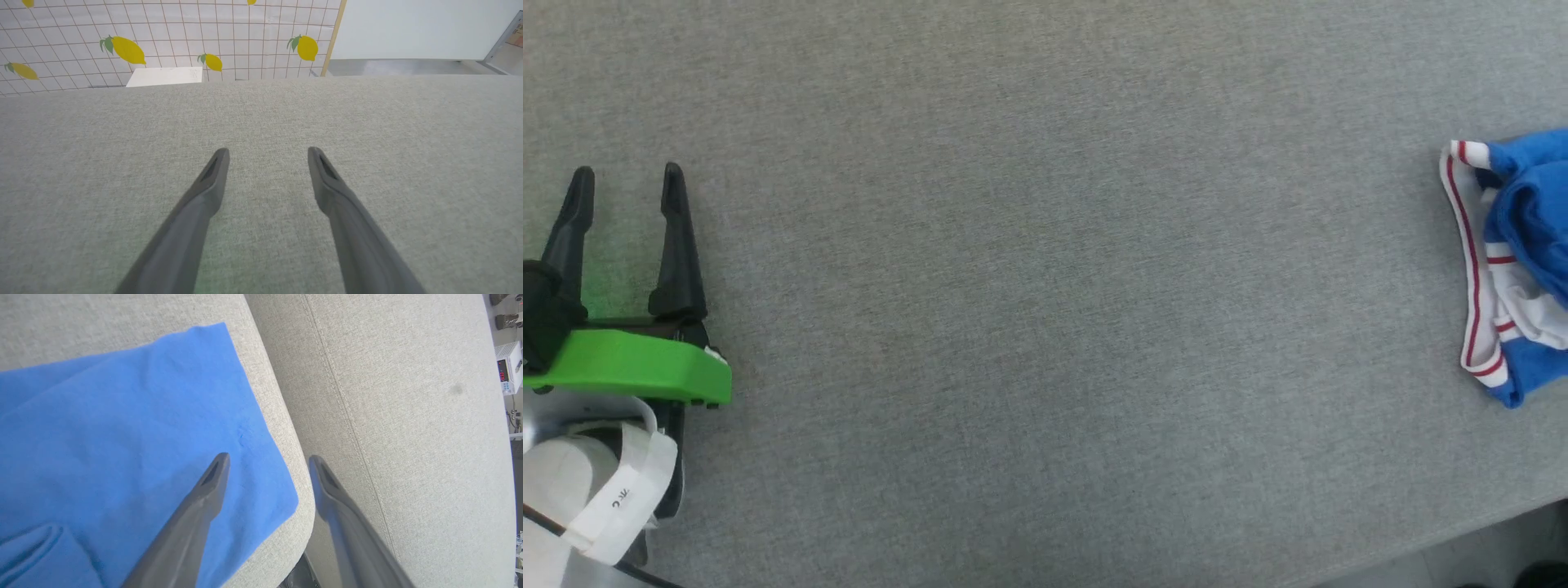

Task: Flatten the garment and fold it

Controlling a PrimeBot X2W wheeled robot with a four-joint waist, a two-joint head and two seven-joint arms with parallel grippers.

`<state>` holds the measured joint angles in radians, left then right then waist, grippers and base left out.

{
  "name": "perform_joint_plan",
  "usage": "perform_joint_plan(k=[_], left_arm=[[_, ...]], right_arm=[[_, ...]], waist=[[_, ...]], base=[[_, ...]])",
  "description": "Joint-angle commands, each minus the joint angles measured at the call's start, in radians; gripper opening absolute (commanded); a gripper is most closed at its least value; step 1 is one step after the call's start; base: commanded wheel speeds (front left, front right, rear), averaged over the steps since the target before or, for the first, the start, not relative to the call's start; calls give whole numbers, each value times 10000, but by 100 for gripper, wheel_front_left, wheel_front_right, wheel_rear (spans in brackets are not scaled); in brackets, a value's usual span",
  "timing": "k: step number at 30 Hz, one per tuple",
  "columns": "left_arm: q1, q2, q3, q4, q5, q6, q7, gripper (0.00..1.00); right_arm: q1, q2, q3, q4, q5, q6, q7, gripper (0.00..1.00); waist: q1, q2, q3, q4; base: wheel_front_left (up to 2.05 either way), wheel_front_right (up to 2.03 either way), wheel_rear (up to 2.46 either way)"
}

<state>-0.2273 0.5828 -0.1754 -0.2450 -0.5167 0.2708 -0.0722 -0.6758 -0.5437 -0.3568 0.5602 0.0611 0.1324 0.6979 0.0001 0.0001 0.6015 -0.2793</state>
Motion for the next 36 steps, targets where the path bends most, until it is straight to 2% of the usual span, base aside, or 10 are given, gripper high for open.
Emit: perform_joint_plan(k=[1, 9, 14, 18, 27, 36], left_arm=[[94, 102, 22, -29, 118, 42, 2, 100], [349, -156, -15, 390, -121, 3, -301, 100], [522, -500, -25, 929, -380, -103, -763, 100], [688, -842, -69, 1400, -585, -194, -1137, 100], [977, -1574, -59, 2190, -858, -332, -1665, 100], [1297, -1970, 30, 2560, -756, -517, -1846, 100]], right_arm=[[-177, -31, -59, 86, -84, -17, -25, 100], [-619, -263, 189, -419, 405, -17, -578, 100], [-1028, -317, 1373, -1304, 885, -17, -1446, 100], [-1371, -21, 2295, -1843, 1418, -17, -2316, 100], [-1137, 1153, 3668, -2783, 2577, -17, -4601, 100], [619, 2764, 3862, -3893, 2709, -17, -6596, 100]], waist=[[-1, -1, -125, -84], [-1, -1, -993, -273], [-1, -1, -1882, -261], [-1, -1, -2674, -103], [-1, -1, -4115, 838], [-1, -1, -5044, 1849]], base=[[0, 0, 0], [0, 0, 0], [0, 0, 0], [0, 0, 0], [0, 0, 0], [0, 0, 0]])
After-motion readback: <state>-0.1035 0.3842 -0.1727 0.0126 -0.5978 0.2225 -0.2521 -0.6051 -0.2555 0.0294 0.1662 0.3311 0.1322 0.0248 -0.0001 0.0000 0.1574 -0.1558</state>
